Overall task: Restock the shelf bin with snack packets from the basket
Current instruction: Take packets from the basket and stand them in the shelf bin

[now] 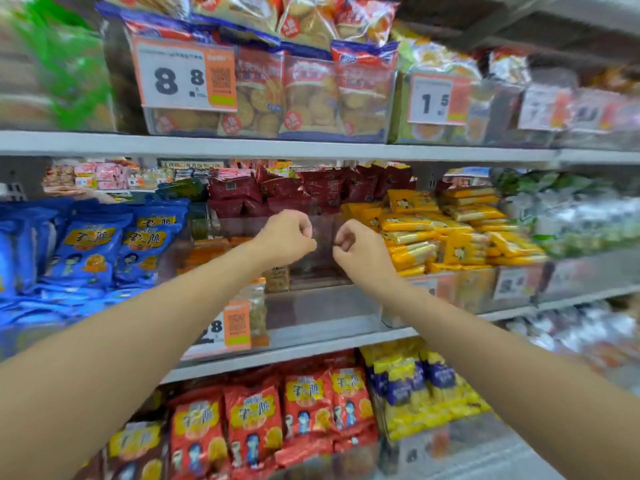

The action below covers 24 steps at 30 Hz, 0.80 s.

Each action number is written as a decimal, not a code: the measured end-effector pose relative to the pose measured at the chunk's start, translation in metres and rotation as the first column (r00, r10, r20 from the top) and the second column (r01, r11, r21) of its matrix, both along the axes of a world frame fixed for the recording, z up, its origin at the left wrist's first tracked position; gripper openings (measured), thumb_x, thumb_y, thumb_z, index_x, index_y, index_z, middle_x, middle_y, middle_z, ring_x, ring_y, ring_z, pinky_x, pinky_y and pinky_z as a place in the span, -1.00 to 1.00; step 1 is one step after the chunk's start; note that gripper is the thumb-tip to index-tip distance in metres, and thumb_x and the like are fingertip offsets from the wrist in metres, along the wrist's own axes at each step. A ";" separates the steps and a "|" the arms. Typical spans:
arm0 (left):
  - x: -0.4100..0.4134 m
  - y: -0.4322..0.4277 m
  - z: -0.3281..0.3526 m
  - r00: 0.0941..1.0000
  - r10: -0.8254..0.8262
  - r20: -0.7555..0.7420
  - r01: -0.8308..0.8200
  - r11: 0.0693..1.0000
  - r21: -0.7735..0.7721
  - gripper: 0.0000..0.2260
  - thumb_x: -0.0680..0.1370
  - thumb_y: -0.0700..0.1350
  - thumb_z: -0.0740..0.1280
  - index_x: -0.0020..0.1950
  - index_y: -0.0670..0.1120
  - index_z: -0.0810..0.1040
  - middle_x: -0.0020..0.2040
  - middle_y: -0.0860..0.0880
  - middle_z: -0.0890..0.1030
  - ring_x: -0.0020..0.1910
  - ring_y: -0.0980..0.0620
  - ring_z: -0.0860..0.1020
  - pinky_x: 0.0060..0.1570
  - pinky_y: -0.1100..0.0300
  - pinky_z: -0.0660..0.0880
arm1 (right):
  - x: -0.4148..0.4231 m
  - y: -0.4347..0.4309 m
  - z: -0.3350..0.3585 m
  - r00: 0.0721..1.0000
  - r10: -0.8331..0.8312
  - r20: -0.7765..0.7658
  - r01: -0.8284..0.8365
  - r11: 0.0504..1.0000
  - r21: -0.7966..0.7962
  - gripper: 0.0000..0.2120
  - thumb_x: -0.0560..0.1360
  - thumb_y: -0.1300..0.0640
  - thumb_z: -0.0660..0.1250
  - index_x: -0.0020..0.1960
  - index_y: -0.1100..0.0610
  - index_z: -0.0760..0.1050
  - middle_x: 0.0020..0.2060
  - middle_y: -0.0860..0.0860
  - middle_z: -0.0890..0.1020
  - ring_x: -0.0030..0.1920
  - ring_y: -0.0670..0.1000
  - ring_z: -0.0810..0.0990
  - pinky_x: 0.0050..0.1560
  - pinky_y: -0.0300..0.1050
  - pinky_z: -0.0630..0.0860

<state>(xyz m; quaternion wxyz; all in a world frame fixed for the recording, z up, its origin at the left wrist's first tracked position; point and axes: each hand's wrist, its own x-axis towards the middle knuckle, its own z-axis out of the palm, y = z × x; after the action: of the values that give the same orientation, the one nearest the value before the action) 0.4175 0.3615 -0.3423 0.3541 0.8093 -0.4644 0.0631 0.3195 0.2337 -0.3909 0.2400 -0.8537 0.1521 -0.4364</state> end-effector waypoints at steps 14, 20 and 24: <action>-0.198 -0.086 -0.206 0.913 -0.289 -0.287 0.387 0.833 0.394 -0.66 0.46 -0.12 0.42 -0.46 -0.06 0.37 -0.49 0.01 0.36 -0.44 0.08 0.32 -0.48 0.23 0.24 | -0.243 -0.032 -0.206 0.921 -0.113 -0.372 0.225 0.936 0.272 -0.87 0.38 0.33 0.43 -0.14 0.15 0.55 -0.29 -0.03 0.57 -0.36 -0.20 0.45 -0.29 -0.40 0.34; -0.258 -0.113 -0.324 0.857 -0.269 -0.440 0.481 0.725 0.494 -0.66 0.47 -0.13 0.41 -0.42 -0.07 0.32 -0.47 -0.01 0.33 -0.46 0.08 0.27 -0.47 0.17 0.18 | -0.326 -0.039 -0.329 0.807 -0.100 -0.582 0.432 0.771 0.468 -0.83 0.37 0.35 0.39 -0.11 0.12 0.56 -0.21 0.06 0.63 -0.34 -0.11 0.49 -0.31 -0.43 0.36; -0.276 -0.121 -0.391 0.771 -0.199 -0.605 0.562 0.660 0.499 -0.58 0.48 -0.13 0.41 -0.49 -0.06 0.27 -0.59 0.00 0.26 -0.51 -0.01 0.25 -0.42 0.18 0.17 | -0.371 -0.034 -0.407 0.686 -0.017 -0.728 0.550 0.667 0.503 -0.82 0.45 0.38 0.35 0.05 0.33 0.57 -0.20 0.06 0.57 -0.25 -0.24 0.52 -0.19 -0.42 0.38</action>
<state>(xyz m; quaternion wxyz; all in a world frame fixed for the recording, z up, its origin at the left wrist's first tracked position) 0.1413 0.2406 -0.7337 0.1600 0.7460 -0.5124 -0.3942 -0.0516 0.1995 -0.7978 0.3906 -0.7582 0.5202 -0.0441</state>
